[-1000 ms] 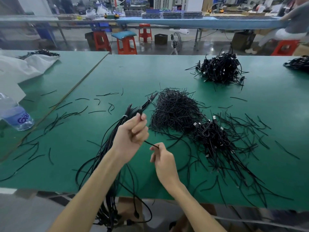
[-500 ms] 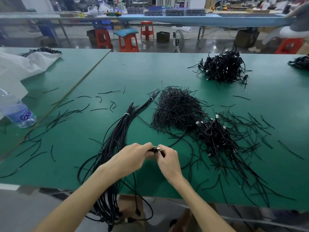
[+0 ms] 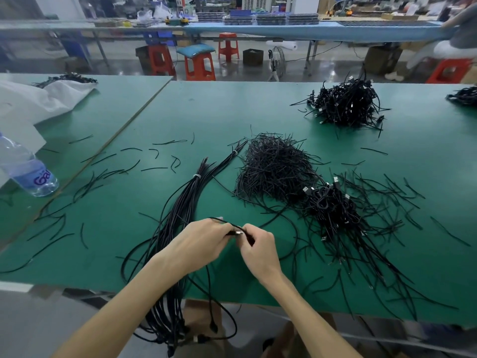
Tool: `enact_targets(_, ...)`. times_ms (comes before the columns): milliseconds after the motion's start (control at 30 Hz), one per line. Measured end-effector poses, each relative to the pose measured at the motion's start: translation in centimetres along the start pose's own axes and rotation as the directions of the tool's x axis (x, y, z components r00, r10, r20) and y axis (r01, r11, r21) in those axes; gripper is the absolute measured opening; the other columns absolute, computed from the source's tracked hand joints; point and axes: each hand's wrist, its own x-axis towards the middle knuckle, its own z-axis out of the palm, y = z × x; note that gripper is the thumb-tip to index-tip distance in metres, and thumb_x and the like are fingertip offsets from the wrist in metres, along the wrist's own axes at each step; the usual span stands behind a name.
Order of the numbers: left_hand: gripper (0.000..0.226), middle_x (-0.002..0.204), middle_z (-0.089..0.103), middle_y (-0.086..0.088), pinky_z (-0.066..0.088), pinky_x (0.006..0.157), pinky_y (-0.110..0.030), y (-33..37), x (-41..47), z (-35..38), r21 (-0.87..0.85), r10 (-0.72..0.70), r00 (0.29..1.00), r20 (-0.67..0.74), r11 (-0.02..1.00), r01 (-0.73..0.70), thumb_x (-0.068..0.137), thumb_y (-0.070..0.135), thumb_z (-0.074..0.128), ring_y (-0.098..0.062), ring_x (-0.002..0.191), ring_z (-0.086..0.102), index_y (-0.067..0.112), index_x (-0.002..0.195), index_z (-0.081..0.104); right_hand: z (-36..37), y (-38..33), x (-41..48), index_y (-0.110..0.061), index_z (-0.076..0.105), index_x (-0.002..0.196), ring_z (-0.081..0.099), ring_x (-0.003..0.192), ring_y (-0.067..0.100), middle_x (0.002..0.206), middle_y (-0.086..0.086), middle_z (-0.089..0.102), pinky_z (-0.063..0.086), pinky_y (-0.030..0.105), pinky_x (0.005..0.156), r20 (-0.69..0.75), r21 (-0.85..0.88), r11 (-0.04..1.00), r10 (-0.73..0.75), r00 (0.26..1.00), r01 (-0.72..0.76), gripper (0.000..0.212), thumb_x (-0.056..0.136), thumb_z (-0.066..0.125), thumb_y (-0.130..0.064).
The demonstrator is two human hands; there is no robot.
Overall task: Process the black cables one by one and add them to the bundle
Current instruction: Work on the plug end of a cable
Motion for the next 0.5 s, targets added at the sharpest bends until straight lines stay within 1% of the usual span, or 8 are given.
enact_targets(67, 0.023, 0.125, 0.07, 0.008, 0.038, 0.117, -0.027, -0.7, 0.1, 0.6, -0.007, -0.021, 0.993, -0.119, 1.0, 0.02, 0.107, 0.025, 0.05, -0.012, 0.125, 0.06, 0.019, 0.124, 0.065, 0.1, -0.4, -0.4, -0.021, 0.046, 0.071, 0.039, 0.05, 0.014, 0.056, -0.008, 0.045, 0.032, 0.029, 0.049, -0.015, -0.071, 0.993, -0.093, 0.996, 0.091, 0.033, 0.102, 0.047, -0.031)
enact_targets(100, 0.023, 0.133, 0.067, 0.01, 0.035, 0.118, -0.026, -1.0, 0.2, 0.8, -0.033, -0.062, 0.989, -0.132, 0.998, 0.058, 0.107, 0.026, 0.052, -0.012, 0.132, 0.056, 0.018, 0.124, 0.065, 0.2, -0.7, -0.7, -0.019, 0.047, 0.074, 0.041, 0.052, 0.015, 0.058, -0.009, 0.044, 0.035, 0.031, 0.05, -0.02, -0.107, 0.985, -0.136, 0.99, 0.134, 0.034, 0.104, 0.041, -0.034)
enact_targets(167, 0.021, 0.145, 0.057, 0.017, 0.045, 0.111, -0.034, -1.5, 0.4, 1.1, -0.273, -0.193, 0.98, -0.042, 0.946, 0.174, 0.106, 0.027, 0.052, -0.009, 0.133, 0.052, 0.018, 0.121, 0.066, 0.3, -1.0, -1.0, -0.016, 0.051, 0.08, 0.043, 0.054, 0.016, 0.06, -0.01, 0.044, 0.039, 0.035, 0.052, -0.018, -0.147, 0.972, -0.19, 0.982, 0.185, 0.037, 0.107, 0.034, -0.036)
enact_targets(233, 0.02, 0.144, 0.056, 0.018, 0.05, 0.103, -0.039, -1.5, 0.5, 1.5, -0.611, -0.239, 0.968, 0.08, 0.755, 0.237, 0.106, 0.021, 0.053, -0.012, 0.113, 0.059, 0.017, 0.119, 0.068, 0.3, -1.1, -1.1, -0.013, 0.055, 0.084, 0.046, 0.055, 0.016, 0.062, -0.008, 0.047, 0.041, 0.036, 0.054, -0.011, -0.179, 0.961, -0.216, 0.976, 0.21, 0.042, 0.108, 0.03, -0.038)
enact_targets(300, 0.029, 0.146, 0.056, 0.014, 0.044, 0.107, -0.025, -1.3, 0.5, 1.8, -0.786, -0.219, 0.964, 0.153, 0.565, 0.253, 0.108, 0.019, 0.05, -0.005, 0.121, 0.059, 0.012, 0.131, 0.065, 0.2, -1.2, -1.1, -0.011, 0.054, 0.083, 0.045, 0.055, 0.015, 0.064, -0.006, 0.05, 0.042, 0.036, 0.054, -0.015, -0.207, 0.949, -0.248, 0.969, 0.239, 0.042, 0.108, 0.03, -0.036)
enact_targets(367, 0.039, 0.148, 0.056, 0.009, 0.038, 0.111, -0.018, -0.7, 0.2, 2.1, -0.912, -0.166, 0.962, 0.217, 0.316, 0.261, 0.109, 0.029, 0.045, 0.0, 0.137, 0.049, 0.021, 0.146, 0.056, 0.4, -1.3, -1.2, -0.01, 0.053, 0.082, 0.044, 0.054, 0.012, 0.065, -0.004, 0.052, 0.042, 0.034, 0.053, -0.007, -0.253, 0.917, -0.321, 0.947, 0.309, 0.038, 0.108, 0.034, -0.03)
enact_targets(433, 0.044, 0.149, 0.057, 0.003, 0.036, 0.116, -0.029, -0.1, 0.1, 2.4, -0.967, -0.132, 0.961, 0.243, 0.039, 0.25, 0.11, 0.035, 0.039, -0.01, 0.141, 0.048, 0.017, 0.147, 0.054, 0.6, -1.5, -1.4, -0.01, 0.054, 0.082, 0.046, 0.054, 0.013, 0.065, -0.002, 0.054, 0.041, 0.03, 0.053, 0.042, -0.315, 0.867, -0.395, 0.918, 0.387, 0.034, 0.108, 0.037, -0.023)
enact_targets(500, 0.047, 0.146, 0.059, -0.007, 0.041, 0.114, -0.036, 0.2, 0.2, 2.6, -0.972, -0.154, 0.964, 0.215, -0.132, 0.195, 0.112, 0.033, 0.034, -0.02, 0.137, 0.054, 0.005, 0.142, 0.056, 0.9, -1.4, -1.6, -0.009, 0.056, 0.083, 0.05, 0.053, 0.016, 0.065, 0.001, 0.057, 0.041, 0.027, 0.053, 0.097, -0.374, 0.822, -0.425, 0.9, 0.429, 0.032, 0.107, 0.039, -0.02)
